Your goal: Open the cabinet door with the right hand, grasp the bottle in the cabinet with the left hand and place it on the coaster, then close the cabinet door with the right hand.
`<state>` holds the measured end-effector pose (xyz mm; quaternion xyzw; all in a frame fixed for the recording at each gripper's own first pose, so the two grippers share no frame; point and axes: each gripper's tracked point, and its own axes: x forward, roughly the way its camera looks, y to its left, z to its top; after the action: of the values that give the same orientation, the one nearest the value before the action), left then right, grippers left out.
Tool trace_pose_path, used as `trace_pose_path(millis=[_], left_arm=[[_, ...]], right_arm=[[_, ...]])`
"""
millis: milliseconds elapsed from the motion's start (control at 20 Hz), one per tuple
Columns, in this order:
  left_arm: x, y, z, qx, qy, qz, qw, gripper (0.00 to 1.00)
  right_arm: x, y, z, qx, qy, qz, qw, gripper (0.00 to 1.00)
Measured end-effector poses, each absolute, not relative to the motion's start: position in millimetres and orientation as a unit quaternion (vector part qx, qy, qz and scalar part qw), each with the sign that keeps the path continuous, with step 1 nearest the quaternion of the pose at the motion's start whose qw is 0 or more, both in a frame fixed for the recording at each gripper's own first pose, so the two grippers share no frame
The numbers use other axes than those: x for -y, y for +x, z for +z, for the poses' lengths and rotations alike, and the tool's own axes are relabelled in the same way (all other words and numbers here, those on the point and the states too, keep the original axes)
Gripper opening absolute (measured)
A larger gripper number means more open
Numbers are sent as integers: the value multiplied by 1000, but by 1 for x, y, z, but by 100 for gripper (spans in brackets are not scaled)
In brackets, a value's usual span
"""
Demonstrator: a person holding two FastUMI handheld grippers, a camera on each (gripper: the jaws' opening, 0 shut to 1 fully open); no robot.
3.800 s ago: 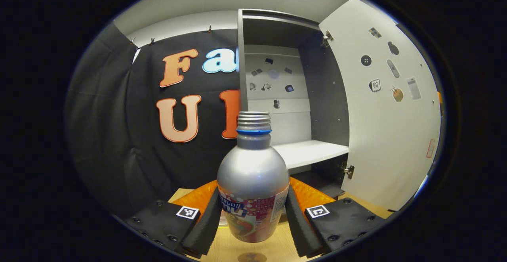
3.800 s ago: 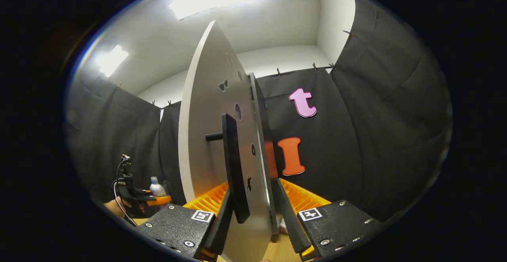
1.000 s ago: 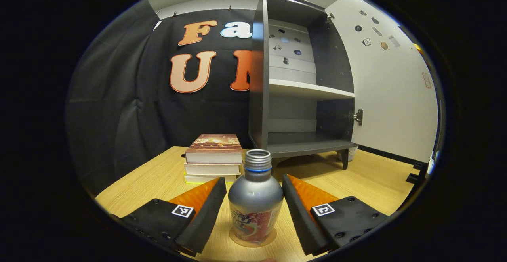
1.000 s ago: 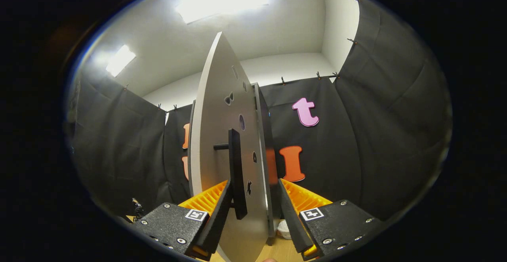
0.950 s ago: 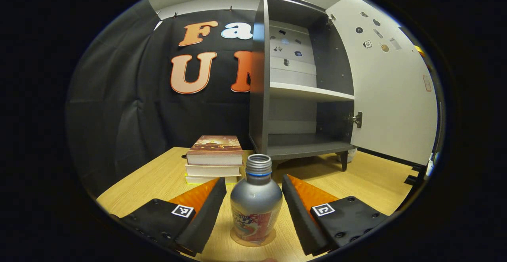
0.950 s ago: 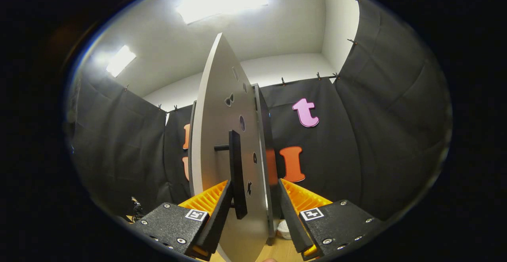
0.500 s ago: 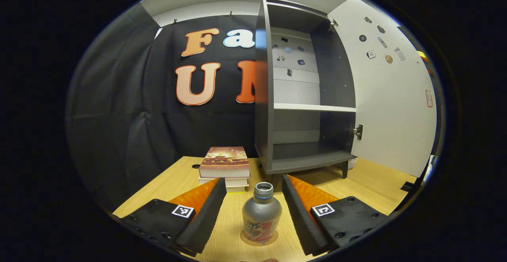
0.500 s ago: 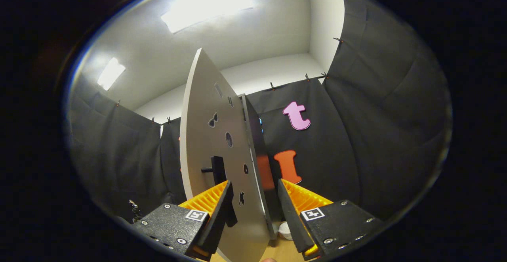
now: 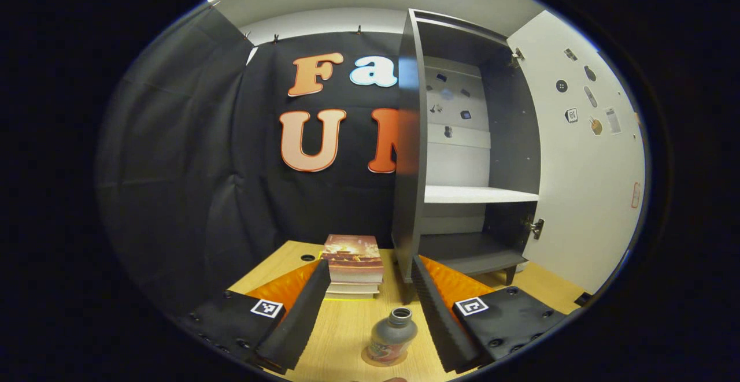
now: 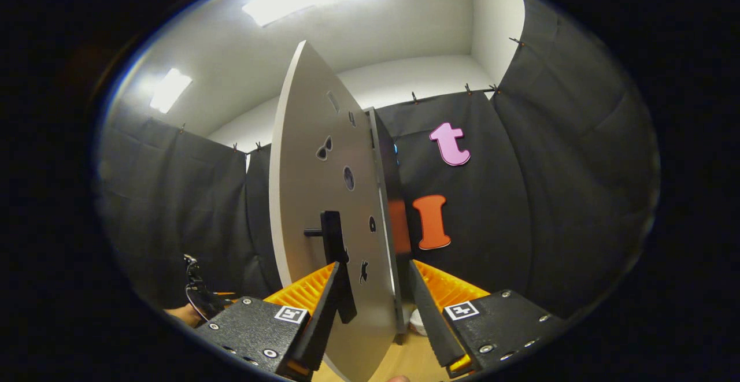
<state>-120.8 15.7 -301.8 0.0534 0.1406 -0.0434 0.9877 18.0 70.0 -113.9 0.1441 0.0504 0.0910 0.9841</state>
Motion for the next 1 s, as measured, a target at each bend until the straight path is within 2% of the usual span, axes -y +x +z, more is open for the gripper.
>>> trace_pose_path(millis=[300, 500, 550, 600, 650, 700, 1000], left_arm=[[-3, -111, -266, -125, 53, -55, 989, 92], [1, -101, -240, -116, 47, -65, 990, 92], [4, -98, -233, -113, 44, -68, 990, 93], [5, -96, -225, -109, 42, -71, 991, 93], [6, -92, -215, -103, 40, -73, 991, 92], [7, -91, -206, -96, 42, -75, 992, 92], [30, -82, -161, -62, 86, -85, 991, 92]], right_arm=[[-73, 25, -111, -56, 146, 86, 984, 71], [-90, 24, -111, -69, 147, 105, 981, 71], [-95, 24, -110, -73, 143, 111, 981, 78], [-101, 27, -109, -76, 141, 116, 980, 69], [-109, 27, -108, -78, 138, 123, 980, 78], [-118, 29, -106, -80, 136, 132, 979, 69], [-186, 38, -109, -96, 104, 182, 973, 69]])
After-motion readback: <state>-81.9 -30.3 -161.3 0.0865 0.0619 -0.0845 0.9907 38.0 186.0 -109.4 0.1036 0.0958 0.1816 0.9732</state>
